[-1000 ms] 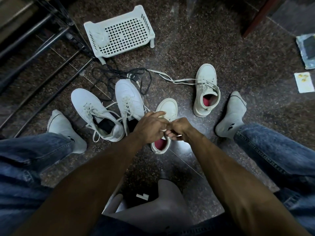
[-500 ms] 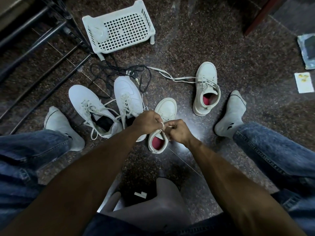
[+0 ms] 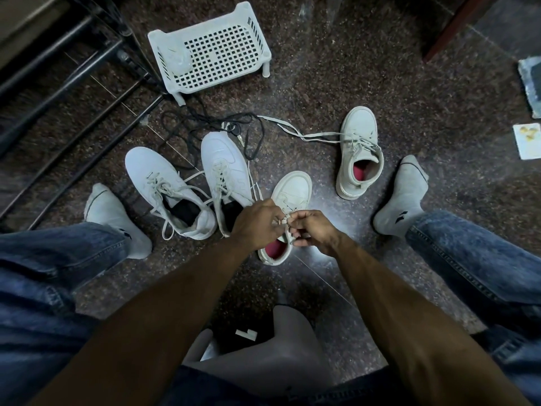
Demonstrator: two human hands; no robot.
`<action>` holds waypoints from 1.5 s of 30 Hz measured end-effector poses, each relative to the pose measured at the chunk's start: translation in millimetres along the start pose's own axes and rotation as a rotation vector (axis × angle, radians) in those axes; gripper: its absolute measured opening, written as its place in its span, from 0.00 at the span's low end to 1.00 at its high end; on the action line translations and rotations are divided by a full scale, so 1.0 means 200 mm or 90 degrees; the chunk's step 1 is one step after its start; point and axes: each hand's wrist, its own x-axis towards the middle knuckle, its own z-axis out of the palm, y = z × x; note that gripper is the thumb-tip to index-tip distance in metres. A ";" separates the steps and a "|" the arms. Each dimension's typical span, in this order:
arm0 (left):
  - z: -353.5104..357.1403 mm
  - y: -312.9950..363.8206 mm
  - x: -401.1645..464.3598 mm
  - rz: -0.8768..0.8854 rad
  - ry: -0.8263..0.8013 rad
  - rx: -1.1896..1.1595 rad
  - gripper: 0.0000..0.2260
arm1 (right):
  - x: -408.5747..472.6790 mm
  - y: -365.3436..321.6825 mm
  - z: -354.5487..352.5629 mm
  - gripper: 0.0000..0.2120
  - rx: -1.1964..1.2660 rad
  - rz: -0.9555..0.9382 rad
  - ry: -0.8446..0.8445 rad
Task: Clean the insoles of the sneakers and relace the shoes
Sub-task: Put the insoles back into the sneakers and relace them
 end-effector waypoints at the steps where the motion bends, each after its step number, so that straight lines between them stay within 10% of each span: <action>1: -0.01 0.01 0.00 0.014 0.014 0.030 0.11 | 0.00 0.00 0.00 0.09 -0.002 -0.001 0.003; 5: -0.08 0.06 0.04 0.098 -0.022 0.157 0.09 | -0.02 -0.01 -0.02 0.10 -0.086 -0.028 0.014; 11: -0.15 0.08 0.11 -0.064 -0.266 0.067 0.16 | -0.02 -0.02 -0.06 0.09 -0.234 -0.148 0.037; 22: -0.18 0.00 0.08 -0.015 -0.282 0.275 0.11 | -0.11 -0.05 -0.10 0.09 -0.886 -0.158 0.234; 33: -0.10 0.05 0.08 -0.087 -0.265 0.222 0.23 | -0.08 0.06 -0.03 0.27 -0.702 -0.070 0.149; 45: -0.12 0.19 0.20 -0.179 0.007 0.218 0.13 | 0.01 -0.19 -0.08 0.15 -0.648 -0.234 0.301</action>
